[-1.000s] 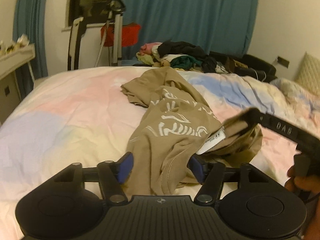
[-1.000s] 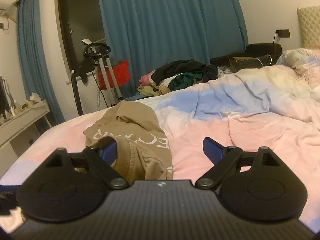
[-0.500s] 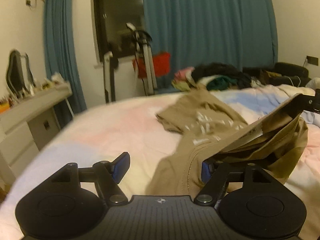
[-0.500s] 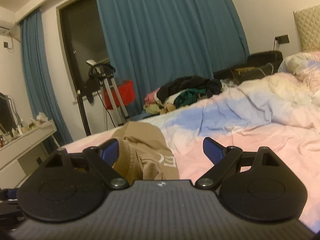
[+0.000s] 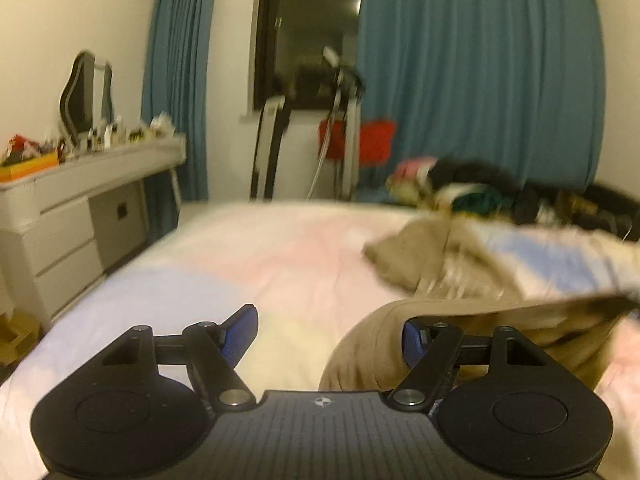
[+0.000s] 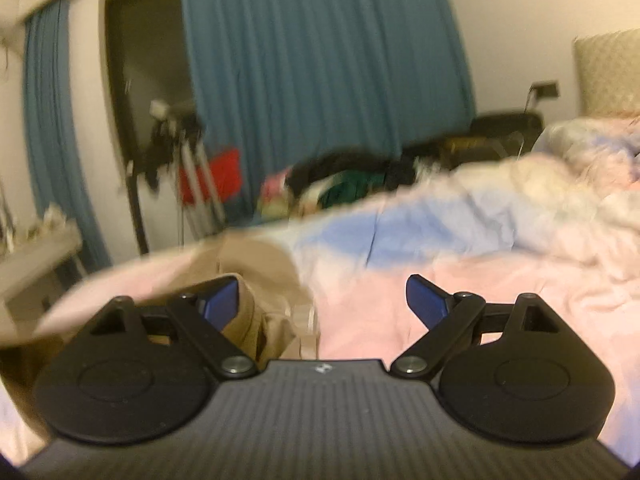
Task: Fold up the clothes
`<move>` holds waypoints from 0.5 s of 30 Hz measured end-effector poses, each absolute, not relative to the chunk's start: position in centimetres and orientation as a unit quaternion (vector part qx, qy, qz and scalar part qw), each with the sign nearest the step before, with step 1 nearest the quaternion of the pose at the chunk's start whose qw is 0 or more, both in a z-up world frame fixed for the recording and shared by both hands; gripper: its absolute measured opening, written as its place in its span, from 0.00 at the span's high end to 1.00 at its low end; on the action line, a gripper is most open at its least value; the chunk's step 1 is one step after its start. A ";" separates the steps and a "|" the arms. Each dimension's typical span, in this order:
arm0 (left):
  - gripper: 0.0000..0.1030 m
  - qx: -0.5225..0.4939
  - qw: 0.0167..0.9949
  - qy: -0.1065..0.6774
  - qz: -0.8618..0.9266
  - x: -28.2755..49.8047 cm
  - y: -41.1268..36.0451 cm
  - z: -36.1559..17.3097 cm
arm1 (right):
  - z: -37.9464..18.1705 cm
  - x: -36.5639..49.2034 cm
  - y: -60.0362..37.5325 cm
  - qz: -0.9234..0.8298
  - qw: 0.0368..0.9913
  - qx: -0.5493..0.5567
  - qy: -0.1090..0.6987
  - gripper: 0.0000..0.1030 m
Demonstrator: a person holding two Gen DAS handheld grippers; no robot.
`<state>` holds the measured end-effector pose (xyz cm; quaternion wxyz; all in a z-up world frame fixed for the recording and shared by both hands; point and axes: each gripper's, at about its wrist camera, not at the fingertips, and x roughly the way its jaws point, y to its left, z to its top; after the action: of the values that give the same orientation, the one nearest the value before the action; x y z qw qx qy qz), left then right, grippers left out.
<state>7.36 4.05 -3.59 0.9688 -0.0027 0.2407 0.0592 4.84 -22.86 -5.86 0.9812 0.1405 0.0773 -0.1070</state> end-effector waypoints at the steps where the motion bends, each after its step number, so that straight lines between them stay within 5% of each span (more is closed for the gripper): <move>1: 0.28 0.005 0.966 0.255 0.052 7.6 3.9 -4.1 | -5.4 4.3 -23.1 -0.115 0.981 0.144 0.054 0.13; 8: 0.28 0.055 0.958 0.280 0.038 7.9 2.0 -5.9 | -5.1 3.8 -24.6 -0.146 0.979 0.137 0.042 0.12; 15: 0.27 -0.007 0.967 0.245 0.068 8.8 4.1 -4.4 | -8.1 6.9 -25.1 -0.114 0.967 0.126 0.189 0.13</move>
<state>8.76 4.13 -4.35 0.9672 -0.0074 0.2447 0.0683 6.91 -25.07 -8.14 0.9672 0.1259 0.1890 -0.1136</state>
